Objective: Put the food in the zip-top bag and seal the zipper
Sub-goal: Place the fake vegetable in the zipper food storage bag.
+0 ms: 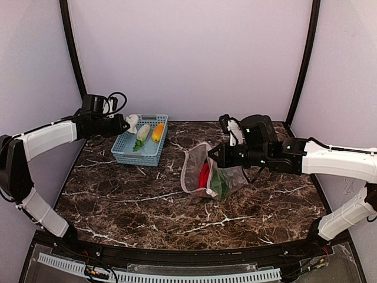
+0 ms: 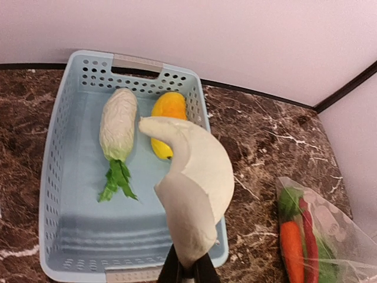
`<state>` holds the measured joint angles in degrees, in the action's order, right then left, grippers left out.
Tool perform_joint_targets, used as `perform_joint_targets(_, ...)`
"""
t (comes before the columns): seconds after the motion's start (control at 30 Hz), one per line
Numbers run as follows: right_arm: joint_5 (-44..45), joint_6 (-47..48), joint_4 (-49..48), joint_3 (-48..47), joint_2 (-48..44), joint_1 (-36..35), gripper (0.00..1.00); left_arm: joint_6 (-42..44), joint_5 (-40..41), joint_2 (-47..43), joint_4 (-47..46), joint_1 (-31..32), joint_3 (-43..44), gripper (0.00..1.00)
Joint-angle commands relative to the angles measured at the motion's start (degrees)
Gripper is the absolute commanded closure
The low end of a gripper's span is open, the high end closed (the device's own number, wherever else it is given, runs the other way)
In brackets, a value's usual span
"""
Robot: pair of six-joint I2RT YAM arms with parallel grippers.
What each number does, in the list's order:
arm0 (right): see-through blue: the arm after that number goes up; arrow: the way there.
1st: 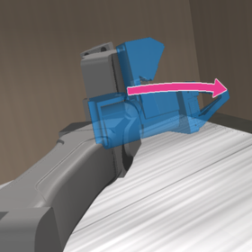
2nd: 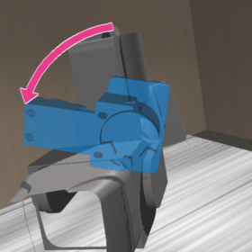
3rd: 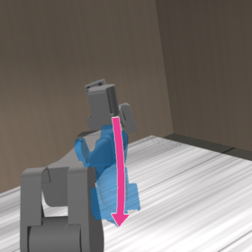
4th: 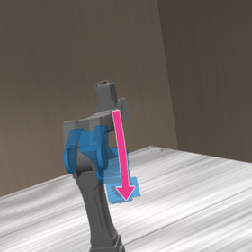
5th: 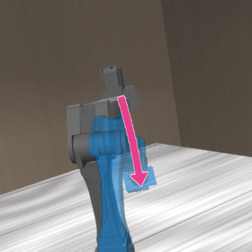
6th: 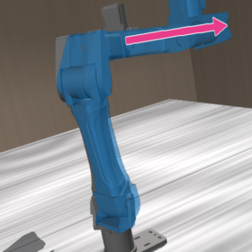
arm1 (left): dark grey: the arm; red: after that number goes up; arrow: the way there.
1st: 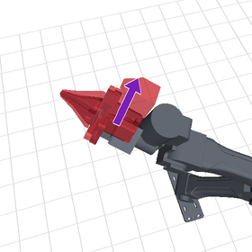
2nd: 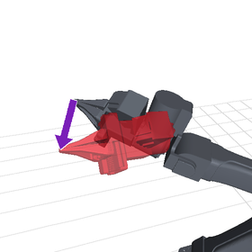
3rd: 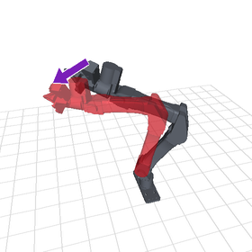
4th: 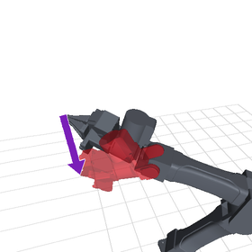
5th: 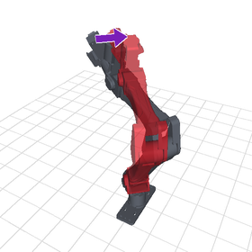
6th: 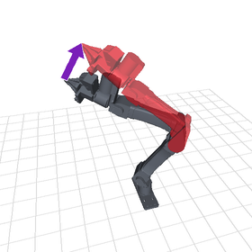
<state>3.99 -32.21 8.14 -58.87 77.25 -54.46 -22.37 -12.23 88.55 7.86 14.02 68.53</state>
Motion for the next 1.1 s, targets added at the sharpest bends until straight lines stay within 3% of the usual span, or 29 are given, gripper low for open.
perform_joint_targets(0.0, 1.97, -0.39, -2.93, 0.52, -0.93, -0.56, 1.0, -3.44, -8.18, -9.95, -4.08, 2.82, -8.81, 0.99)
perform_joint_targets(0.33, 1.36, -2.06, -4.84, 1.48, -1.14, -0.56, 1.0, 0.06, -21.09, -25.61, 1.57, 11.07, -19.48, 0.99)
perform_joint_targets(0.57, -0.06, -2.59, -4.86, 1.29, -1.23, -0.57, 1.0, -2.5, -22.44, -30.58, 1.66, 19.93, -22.75, 0.99)
perform_joint_targets(0.83, -0.28, -2.56, -5.05, 1.12, -0.93, -0.56, 1.0, -4.48, -20.45, -26.98, -3.13, 30.23, -21.53, 0.99)
perform_joint_targets(1.07, -0.07, -2.35, -5.01, 1.62, -1.29, -0.62, 1.0, -3.83, -14.89, -19.29, -4.11, 33.98, -18.66, 0.99)
